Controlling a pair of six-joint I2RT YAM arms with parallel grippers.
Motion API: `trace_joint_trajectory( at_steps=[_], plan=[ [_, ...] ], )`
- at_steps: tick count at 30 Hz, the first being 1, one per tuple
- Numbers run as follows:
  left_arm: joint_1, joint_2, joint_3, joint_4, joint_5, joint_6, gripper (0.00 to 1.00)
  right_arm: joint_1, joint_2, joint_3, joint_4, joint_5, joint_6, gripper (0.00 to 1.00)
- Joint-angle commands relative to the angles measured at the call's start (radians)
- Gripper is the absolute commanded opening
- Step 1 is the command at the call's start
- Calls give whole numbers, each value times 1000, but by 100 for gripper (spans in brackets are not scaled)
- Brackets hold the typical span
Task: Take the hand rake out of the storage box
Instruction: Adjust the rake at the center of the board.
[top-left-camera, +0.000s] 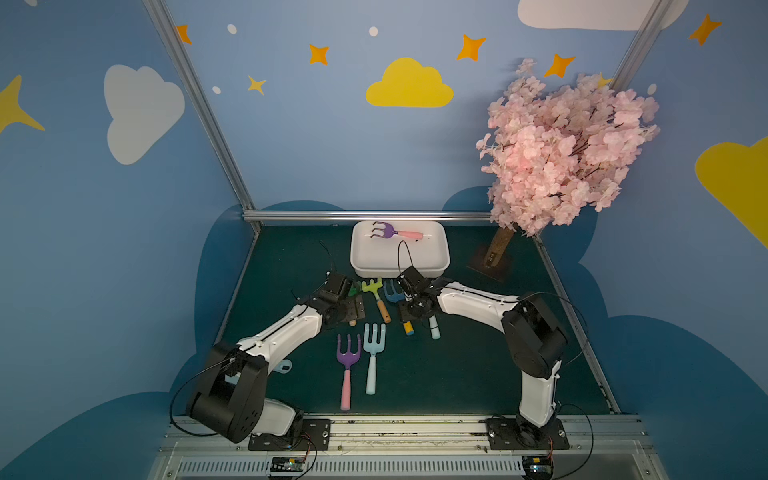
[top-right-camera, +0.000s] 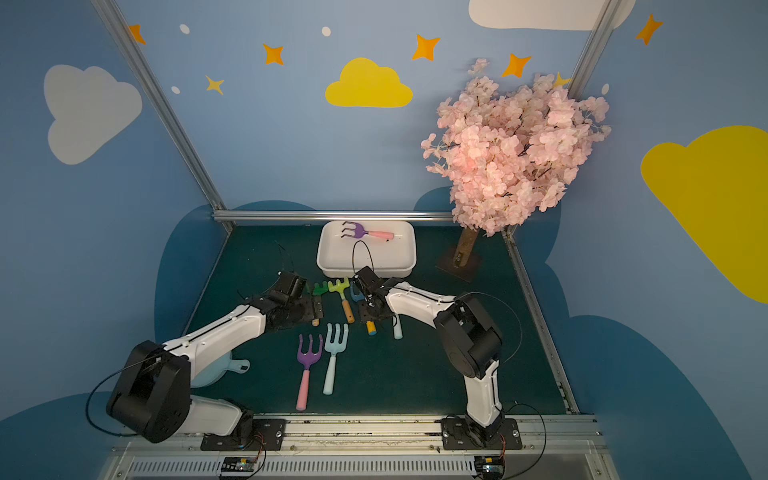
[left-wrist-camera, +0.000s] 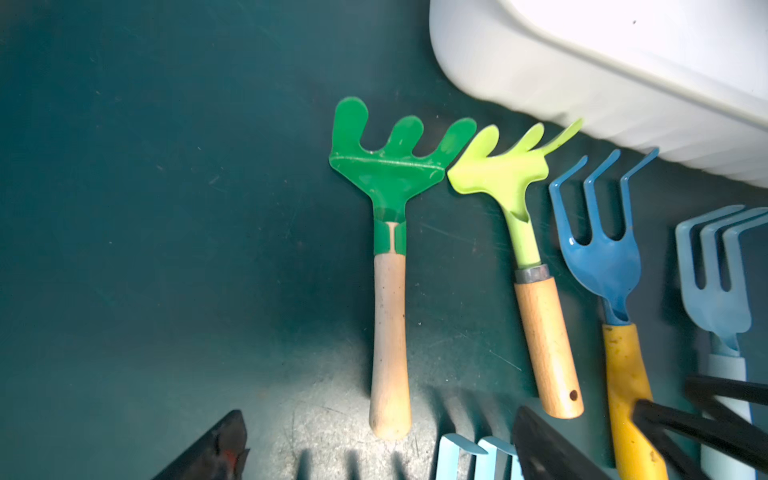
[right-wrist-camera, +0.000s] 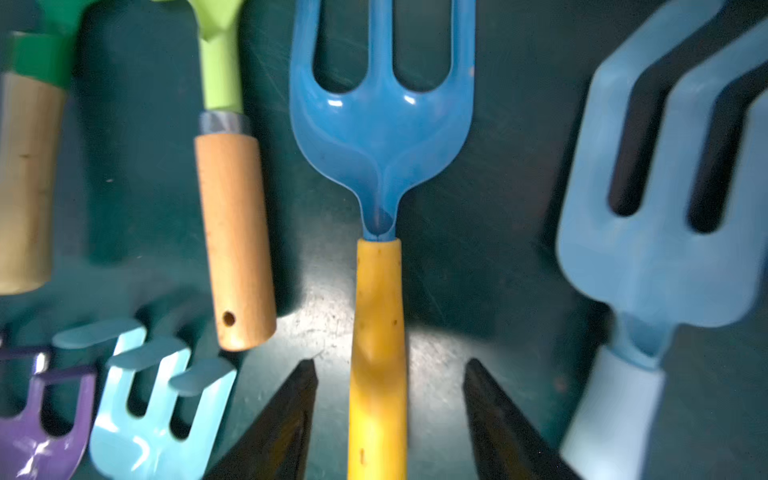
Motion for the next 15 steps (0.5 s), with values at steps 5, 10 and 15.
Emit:
trace_joint_trajectory(
  at_steps=[5,10,15],
  plan=[
    [45,-54,13,-20,-8,31,100,-98,-27,197,108,58,-294,71],
    [73,-53,2,-8,4,37,100,-183,193,472,66,49,-415,72],
    [90,-32,4,-11,9,41,100,-233,430,785,5,41,-475,73]
  ],
)
